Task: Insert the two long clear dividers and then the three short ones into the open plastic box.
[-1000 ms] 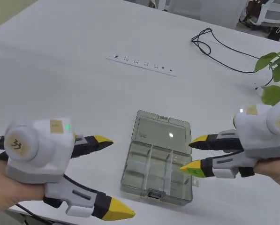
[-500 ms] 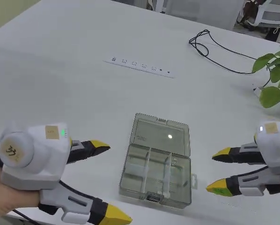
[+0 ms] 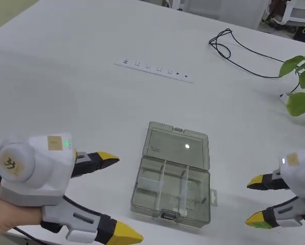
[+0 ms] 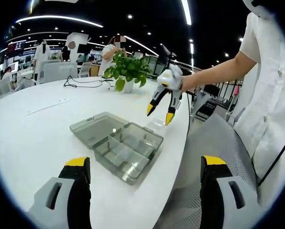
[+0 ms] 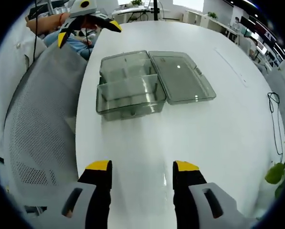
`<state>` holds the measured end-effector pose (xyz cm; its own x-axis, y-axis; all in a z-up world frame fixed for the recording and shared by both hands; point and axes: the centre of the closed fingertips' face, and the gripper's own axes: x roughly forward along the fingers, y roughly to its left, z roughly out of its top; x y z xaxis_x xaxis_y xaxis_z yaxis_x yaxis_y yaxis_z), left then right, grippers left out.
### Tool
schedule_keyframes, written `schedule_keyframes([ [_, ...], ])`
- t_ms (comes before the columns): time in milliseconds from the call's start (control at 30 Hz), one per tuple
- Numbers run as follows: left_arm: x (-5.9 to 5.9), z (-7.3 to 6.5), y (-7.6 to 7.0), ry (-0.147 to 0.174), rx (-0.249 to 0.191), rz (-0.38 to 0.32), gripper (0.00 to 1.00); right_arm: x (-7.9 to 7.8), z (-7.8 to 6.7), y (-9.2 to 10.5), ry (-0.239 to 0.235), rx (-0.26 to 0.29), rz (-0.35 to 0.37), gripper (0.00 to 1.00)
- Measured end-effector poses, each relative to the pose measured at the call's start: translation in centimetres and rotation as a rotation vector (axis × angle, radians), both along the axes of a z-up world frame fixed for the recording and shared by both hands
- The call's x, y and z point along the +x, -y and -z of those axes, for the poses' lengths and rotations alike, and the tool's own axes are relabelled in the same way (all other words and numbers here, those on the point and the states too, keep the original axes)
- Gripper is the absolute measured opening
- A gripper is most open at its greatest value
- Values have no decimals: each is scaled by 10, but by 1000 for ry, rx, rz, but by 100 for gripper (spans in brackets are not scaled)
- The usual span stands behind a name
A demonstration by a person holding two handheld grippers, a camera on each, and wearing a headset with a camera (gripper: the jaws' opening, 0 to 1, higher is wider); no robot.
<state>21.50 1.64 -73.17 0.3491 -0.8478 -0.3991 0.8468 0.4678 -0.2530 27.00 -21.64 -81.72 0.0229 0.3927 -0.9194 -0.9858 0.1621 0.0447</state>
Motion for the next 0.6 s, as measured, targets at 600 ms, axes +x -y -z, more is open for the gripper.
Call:
schedule_keyframes([
  [600,3,2,-1,-11,-2,-4,98,6,37,30,9,-156,-119,43],
])
